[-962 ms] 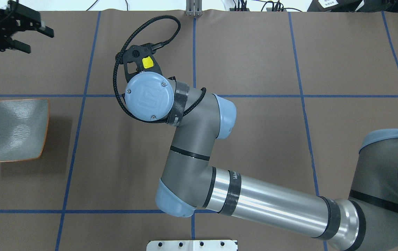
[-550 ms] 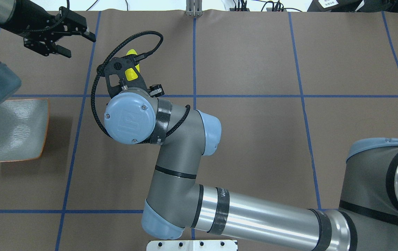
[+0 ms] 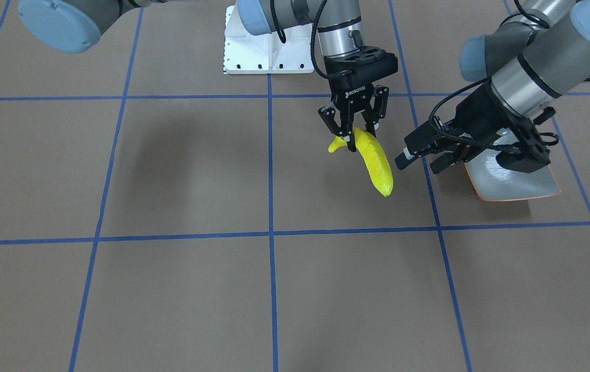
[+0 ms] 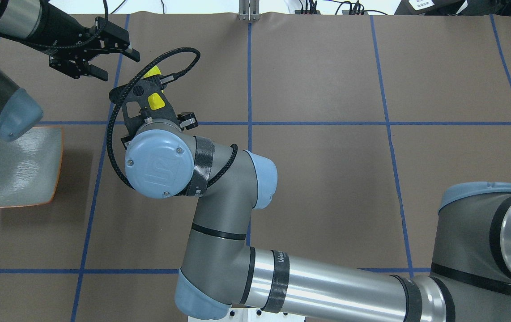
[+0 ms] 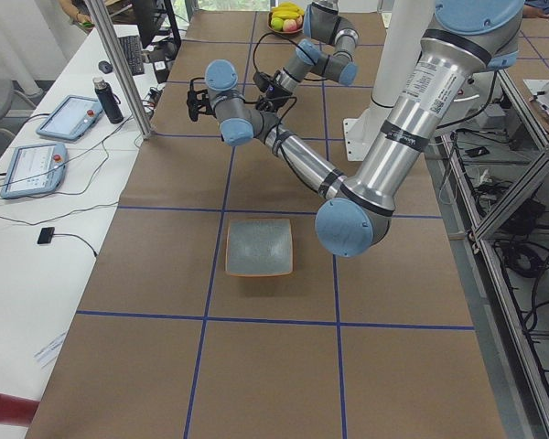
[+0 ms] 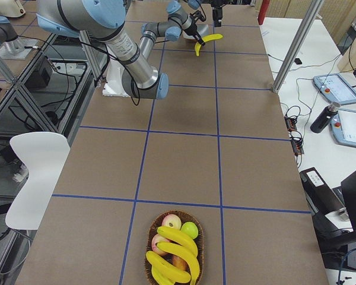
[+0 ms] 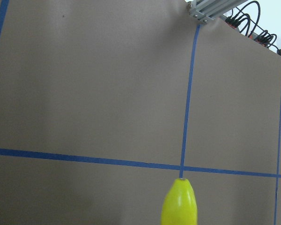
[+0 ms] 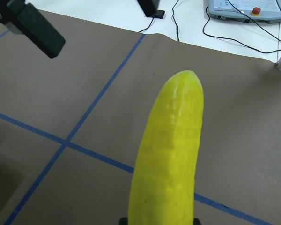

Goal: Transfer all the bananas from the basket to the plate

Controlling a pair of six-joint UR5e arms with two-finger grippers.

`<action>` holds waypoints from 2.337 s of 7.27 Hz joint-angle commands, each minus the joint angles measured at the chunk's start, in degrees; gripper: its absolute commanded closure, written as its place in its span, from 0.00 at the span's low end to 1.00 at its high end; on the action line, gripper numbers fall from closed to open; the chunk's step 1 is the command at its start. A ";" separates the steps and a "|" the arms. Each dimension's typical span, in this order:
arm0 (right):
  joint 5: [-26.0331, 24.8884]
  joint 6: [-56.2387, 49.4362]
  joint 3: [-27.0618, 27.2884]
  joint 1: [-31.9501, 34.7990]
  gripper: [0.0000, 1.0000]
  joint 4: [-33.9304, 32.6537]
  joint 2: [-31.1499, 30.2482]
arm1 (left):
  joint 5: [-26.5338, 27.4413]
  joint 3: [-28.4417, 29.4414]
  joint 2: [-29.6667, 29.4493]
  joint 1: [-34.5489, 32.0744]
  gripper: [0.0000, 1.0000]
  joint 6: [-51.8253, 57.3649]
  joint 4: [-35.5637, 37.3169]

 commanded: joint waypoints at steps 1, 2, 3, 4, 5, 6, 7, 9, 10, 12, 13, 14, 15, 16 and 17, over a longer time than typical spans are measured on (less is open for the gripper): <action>-0.02 0.00 0.10 -0.16 1.00 0.14 0.78 | 0.00 -0.44 -0.48 1.17 0.03 -0.05 -0.02; -0.02 0.00 0.10 -0.16 1.00 0.14 0.87 | 0.00 -0.35 -0.66 1.44 0.07 -0.05 -0.63; -0.02 0.00 0.18 -0.16 1.00 0.14 1.21 | 0.09 0.17 -0.57 2.13 0.09 -0.05 -2.64; -0.02 0.00 0.45 -0.07 1.00 0.32 1.30 | 0.09 0.35 -0.57 2.40 0.09 0.04 -2.83; -0.11 -0.09 0.10 -0.07 1.00 3.02 1.04 | 0.09 0.44 -0.57 2.67 0.10 0.04 -2.83; -0.11 -0.09 0.01 -0.07 1.00 3.30 0.96 | 0.09 0.44 -0.57 2.67 0.33 -0.05 -2.83; -0.11 -0.17 0.10 -0.07 1.00 3.31 0.87 | 0.09 0.53 -0.57 2.76 0.79 0.12 -2.83; -0.11 -0.09 0.18 0.02 1.00 3.48 0.51 | 0.09 0.27 -0.48 2.67 1.00 0.04 -2.83; -0.20 0.00 0.27 0.02 0.50 5.31 -0.36 | 0.09 0.00 -0.22 2.67 1.00 -0.05 -2.83; 0.33 0.26 1.23 0.37 0.01 9.98 -3.08 | 0.18 0.00 0.31 2.49 1.00 -0.05 -2.75; 2.25 0.52 2.98 1.68 0.01 9.64 -3.96 | 0.18 0.17 0.48 2.41 1.00 0.04 -2.75; 7.14 1.75 5.87 3.34 0.01 9.55 -6.32 | 1.31 0.18 1.18 2.32 1.00 0.12 -2.75; 10.75 1.84 10.42 5.36 0.01 8.85 -10.34 | 2.02 0.00 2.32 2.06 1.00 0.38 -2.83; 14.01 1.85 14.64 7.38 0.01 4.41 -13.34 | 2.02 -0.35 4.33 1.18 1.00 0.82 -2.92; 17.70 1.76 16.95 10.19 0.01 -0.51 -14.15 | 1.94 -0.70 6.96 -0.04 1.00 0.83 -4.92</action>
